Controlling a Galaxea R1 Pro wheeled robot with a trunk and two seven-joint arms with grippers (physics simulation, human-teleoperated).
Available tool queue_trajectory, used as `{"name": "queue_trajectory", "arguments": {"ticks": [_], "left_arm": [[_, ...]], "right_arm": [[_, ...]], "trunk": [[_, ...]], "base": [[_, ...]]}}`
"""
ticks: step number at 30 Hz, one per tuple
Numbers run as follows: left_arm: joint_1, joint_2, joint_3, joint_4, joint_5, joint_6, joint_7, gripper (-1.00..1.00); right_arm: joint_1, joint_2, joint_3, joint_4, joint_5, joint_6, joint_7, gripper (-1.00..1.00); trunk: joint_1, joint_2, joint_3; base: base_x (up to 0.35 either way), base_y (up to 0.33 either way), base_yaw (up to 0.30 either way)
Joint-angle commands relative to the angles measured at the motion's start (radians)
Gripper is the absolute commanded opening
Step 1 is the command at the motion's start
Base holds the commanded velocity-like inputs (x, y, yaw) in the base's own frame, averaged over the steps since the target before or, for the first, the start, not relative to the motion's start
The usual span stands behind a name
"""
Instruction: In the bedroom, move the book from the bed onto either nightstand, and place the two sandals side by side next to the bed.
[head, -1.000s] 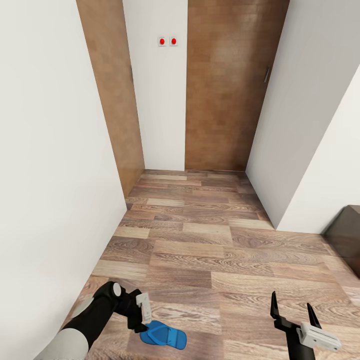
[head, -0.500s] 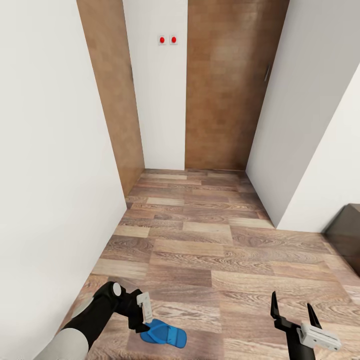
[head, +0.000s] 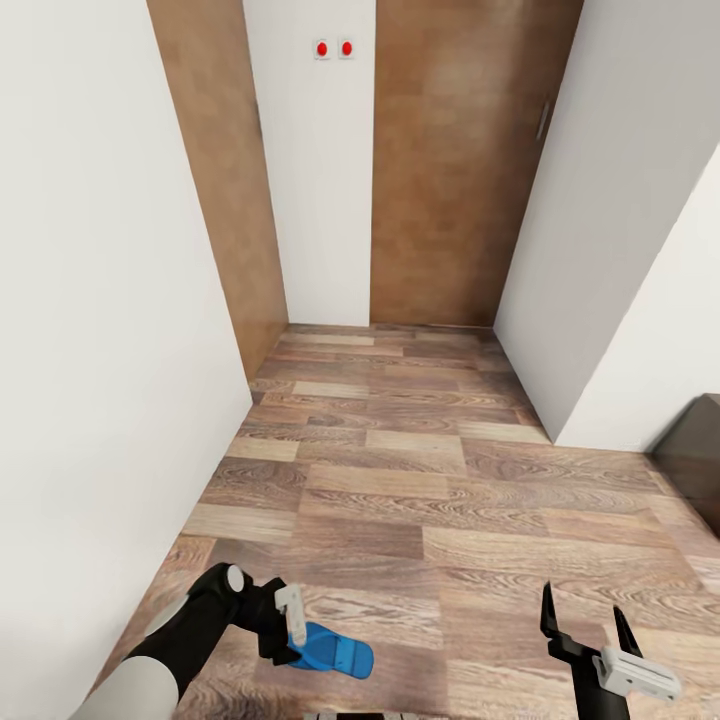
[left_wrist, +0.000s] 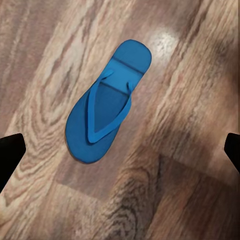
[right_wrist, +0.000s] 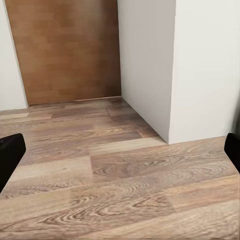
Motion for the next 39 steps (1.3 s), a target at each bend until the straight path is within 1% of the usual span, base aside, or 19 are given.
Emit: {"name": "queue_trajectory", "arguments": {"ticks": [1, 32, 39], "left_arm": [[0.0, 0.0, -0.002, -0.002, 0.0, 0.01, -0.004, 1.0], [0.0, -0.003, -0.003, -0.002, 0.002, 0.012, -0.003, 1.0], [0.0, -0.003, -0.002, -0.002, 0.002, 0.011, -0.002, 1.0]], "right_arm": [[0.0, 0.0, 0.002, 0.0, 0.0, -0.002, -0.005, 1.0], [0.0, 0.001, 0.003, 0.0, 0.001, -0.002, -0.005, 1.0], [0.0, 0.001, 0.003, 0.0, 0.001, -0.002, -0.005, 1.0]], "trunk": [[0.0, -0.001, -0.005], [0.014, -0.008, -0.125], [0.014, -0.008, -0.125]], "base": [[0.0, 0.0, 0.0], [0.0, 0.0, 0.0], [0.0, 0.0, 0.0]]}}
